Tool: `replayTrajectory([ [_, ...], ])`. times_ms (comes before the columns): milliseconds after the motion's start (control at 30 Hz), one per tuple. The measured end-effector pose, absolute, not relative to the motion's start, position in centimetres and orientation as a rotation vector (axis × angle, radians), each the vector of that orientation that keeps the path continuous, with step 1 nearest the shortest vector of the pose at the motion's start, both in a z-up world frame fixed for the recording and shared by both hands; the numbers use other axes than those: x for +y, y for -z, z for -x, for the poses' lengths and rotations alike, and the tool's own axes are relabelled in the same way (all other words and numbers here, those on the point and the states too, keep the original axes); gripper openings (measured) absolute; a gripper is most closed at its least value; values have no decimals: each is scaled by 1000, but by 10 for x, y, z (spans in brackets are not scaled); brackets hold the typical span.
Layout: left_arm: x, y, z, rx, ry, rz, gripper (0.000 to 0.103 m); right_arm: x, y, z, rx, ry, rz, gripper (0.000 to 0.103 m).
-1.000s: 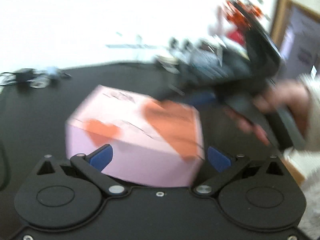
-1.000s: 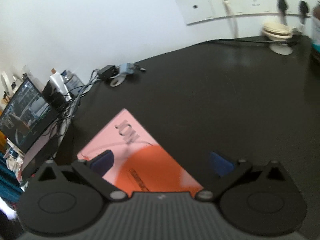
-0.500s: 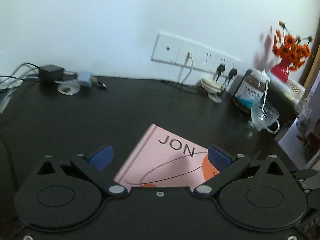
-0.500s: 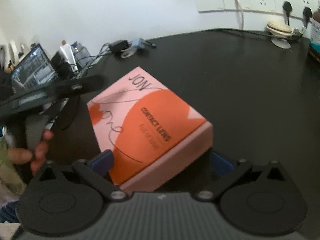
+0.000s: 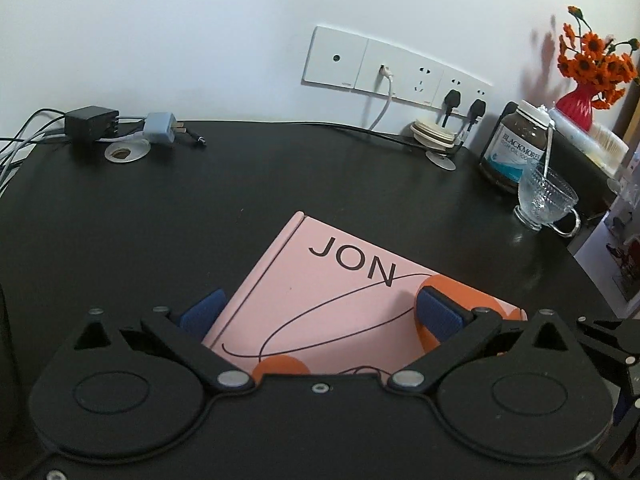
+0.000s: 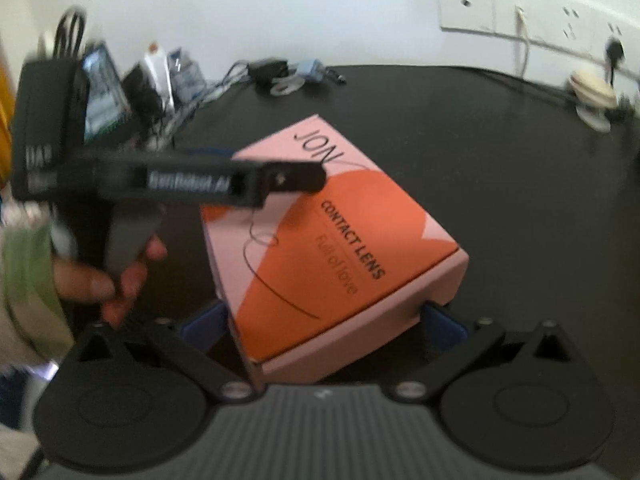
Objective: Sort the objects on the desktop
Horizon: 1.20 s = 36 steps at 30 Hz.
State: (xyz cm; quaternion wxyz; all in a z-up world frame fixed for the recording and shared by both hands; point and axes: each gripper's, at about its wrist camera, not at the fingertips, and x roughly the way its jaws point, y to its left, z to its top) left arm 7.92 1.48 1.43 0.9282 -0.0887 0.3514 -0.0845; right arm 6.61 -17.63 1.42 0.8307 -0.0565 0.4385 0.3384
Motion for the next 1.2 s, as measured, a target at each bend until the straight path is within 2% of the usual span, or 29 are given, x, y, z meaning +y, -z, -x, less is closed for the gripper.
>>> replayTrajectory([
  [567,9,-8,-30,726,291,202,103,-224,-16,-75,886,-673,184,102],
  [667,-4,-2,-30,794,315,135,103,-235,-13,-81,887,-631,147,102],
  [800,-26,6,-11,785,361,-28,102,-245,-13,-91,878,-549,109,102],
  [967,-21,-5,-9,711,303,-12,103,-245,-15,-94,863,-555,113,102],
  [1200,-8,-5,-13,719,239,-63,103,-225,-12,-88,837,-610,224,102],
])
